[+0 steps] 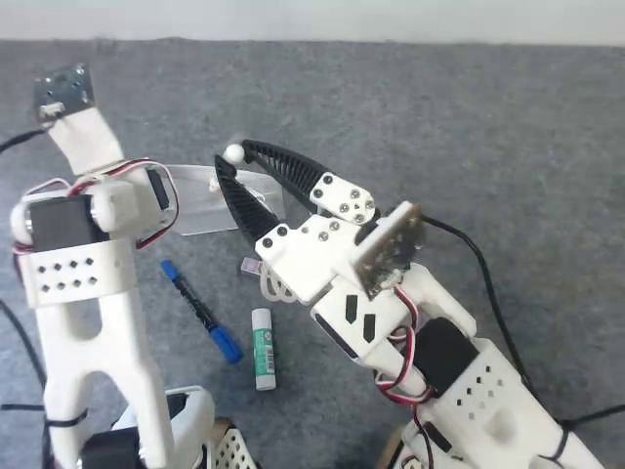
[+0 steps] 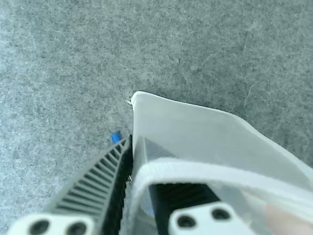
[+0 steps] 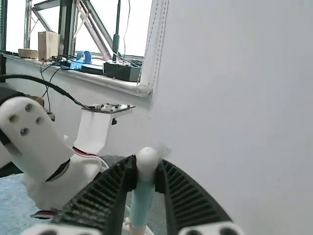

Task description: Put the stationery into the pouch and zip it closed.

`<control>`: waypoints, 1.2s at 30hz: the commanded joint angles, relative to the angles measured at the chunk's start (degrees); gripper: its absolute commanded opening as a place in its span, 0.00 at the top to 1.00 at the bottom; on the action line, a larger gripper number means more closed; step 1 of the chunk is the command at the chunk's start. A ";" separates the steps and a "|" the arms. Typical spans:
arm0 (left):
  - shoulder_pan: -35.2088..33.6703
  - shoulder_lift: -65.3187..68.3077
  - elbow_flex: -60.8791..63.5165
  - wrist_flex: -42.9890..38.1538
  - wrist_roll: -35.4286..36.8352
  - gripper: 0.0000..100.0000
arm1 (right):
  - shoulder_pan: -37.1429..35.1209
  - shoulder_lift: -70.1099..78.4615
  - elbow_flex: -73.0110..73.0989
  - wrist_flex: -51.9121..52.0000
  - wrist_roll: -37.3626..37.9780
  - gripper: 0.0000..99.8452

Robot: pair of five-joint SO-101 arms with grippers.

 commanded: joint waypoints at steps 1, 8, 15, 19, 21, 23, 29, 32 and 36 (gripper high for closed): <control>-0.26 0.62 0.48 -1.58 0.70 0.99 | 0.31 0.57 0.09 -1.45 2.46 0.99; -0.26 0.62 0.48 -1.58 0.70 0.99 | 0.31 5.32 0.26 -1.54 2.90 0.99; -0.26 0.62 0.48 -1.49 0.70 0.99 | 0.31 11.21 0.26 -4.00 3.69 0.99; -0.35 0.53 1.19 -1.76 0.70 0.99 | 0.22 13.58 0.26 -4.00 6.68 0.99; -0.35 0.53 1.63 -2.20 0.70 0.99 | 0.22 14.46 0.26 -4.09 6.95 0.99; -0.35 0.53 1.89 -2.55 0.70 0.99 | 0.22 15.43 0.26 -4.09 6.95 0.99; -0.26 0.53 1.98 -2.55 0.70 0.99 | 0.22 18.86 0.35 -4.79 6.95 0.99; -0.26 0.53 1.98 -2.55 0.70 0.99 | 0.22 20.88 0.26 -5.49 6.95 0.99; -0.26 0.53 1.98 -2.55 0.70 0.99 | 0.31 22.99 0.26 -6.81 7.03 0.99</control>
